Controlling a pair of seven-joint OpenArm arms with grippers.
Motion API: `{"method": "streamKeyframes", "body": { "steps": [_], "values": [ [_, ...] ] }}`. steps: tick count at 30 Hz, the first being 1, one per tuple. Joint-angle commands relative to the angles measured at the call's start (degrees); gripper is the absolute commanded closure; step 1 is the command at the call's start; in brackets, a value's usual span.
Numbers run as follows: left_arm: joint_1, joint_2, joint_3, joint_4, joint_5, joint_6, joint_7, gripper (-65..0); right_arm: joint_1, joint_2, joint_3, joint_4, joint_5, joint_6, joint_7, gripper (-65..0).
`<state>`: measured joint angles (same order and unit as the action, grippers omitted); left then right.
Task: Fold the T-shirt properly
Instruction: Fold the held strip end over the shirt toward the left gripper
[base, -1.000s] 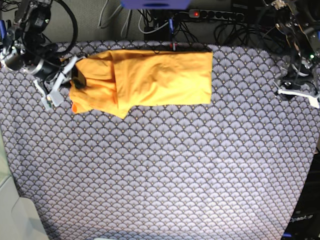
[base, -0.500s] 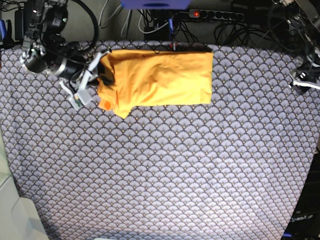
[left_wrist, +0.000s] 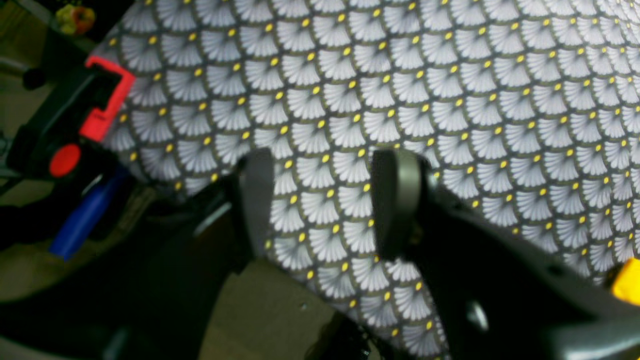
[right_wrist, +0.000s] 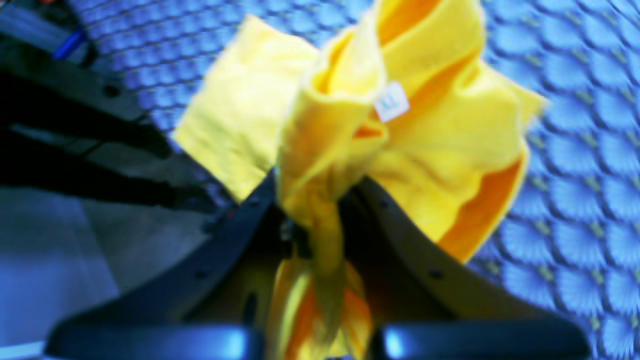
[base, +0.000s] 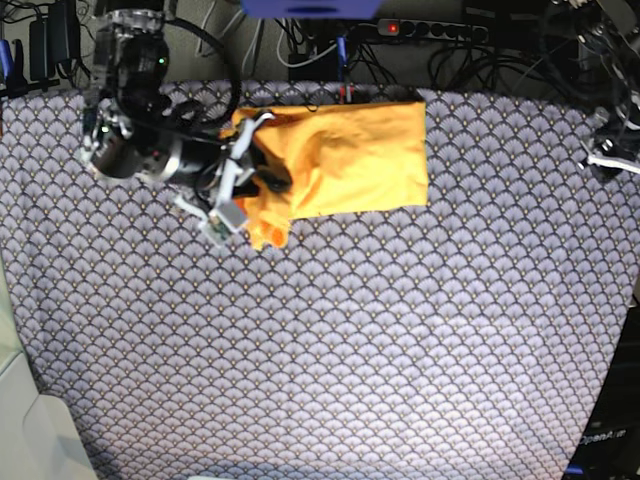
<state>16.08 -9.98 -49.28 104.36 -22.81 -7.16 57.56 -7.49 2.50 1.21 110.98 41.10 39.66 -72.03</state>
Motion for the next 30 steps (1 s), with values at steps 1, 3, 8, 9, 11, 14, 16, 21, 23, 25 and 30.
{"method": "streamKeyframes", "body": {
  "steps": [1, 3, 8, 9, 11, 14, 16, 21, 23, 25, 30],
  "values": [
    [-0.21, -0.97, -0.26, 1.01, -0.27, -0.09, -1.16, -31.2, 0.85, -0.17, -0.55, 0.80, 1.40, 0.34, 1.30, -0.1],
    [-0.21, -0.97, -0.26, 1.01, -0.27, -0.09, -1.16, -31.2, 0.67, -0.35, -1.96, 0.80, 1.32, 0.34, 1.30, -0.1],
    [-0.21, -0.97, -0.09, 1.01, -0.27, -0.09, -1.16, -31.2, 0.76, -1.40, -3.98, 0.01, 1.32, 0.34, 1.30, -0.2],
    [-0.21, -0.97, 0.00, 1.01, -0.27, -0.09, -1.16, -31.2, 0.76, -1.84, -4.16, -0.34, 1.32, 0.34, 1.30, -0.2],
    [-0.21, -0.88, 0.00, 1.01, -0.27, -0.09, -1.16, -31.2, 0.76, -2.19, -4.42, -0.52, 1.32, 0.34, 1.30, -0.2],
    [-0.21, -0.88, 0.00, 1.01, -0.27, -0.09, -1.16, -31.2, 1.02, -2.81, -7.59, -0.69, 1.32, 0.34, 1.39, -0.2],
    [-0.21, -0.88, 0.09, 1.01, -0.27, -0.09, -1.16, -31.2, 1.73, -2.81, -10.05, -0.78, 1.32, 0.34, 1.39, -0.2],
    [-0.12, -0.88, 0.00, 1.01, -0.27, -0.09, -1.16, -31.2, 3.49, -3.25, -13.30, -4.12, 1.32, 0.34, 2.80, -0.2],
    [-0.12, -0.79, 0.00, 1.01, -0.27, -0.09, -1.16, -31.2, 4.72, -3.25, -15.15, -8.87, 1.32, 0.34, 4.82, -0.2],
    [0.14, -0.79, 0.00, 1.01, -0.27, -0.09, -1.16, -31.2, 5.77, -3.25, -16.91, -12.56, 1.32, 0.34, 6.05, -0.2],
    [0.67, -0.79, 0.09, 0.92, -0.27, -0.09, -1.25, -31.2, 6.65, -3.25, -21.30, -17.40, 1.32, 0.34, 10.18, -0.3]
  ]
}}
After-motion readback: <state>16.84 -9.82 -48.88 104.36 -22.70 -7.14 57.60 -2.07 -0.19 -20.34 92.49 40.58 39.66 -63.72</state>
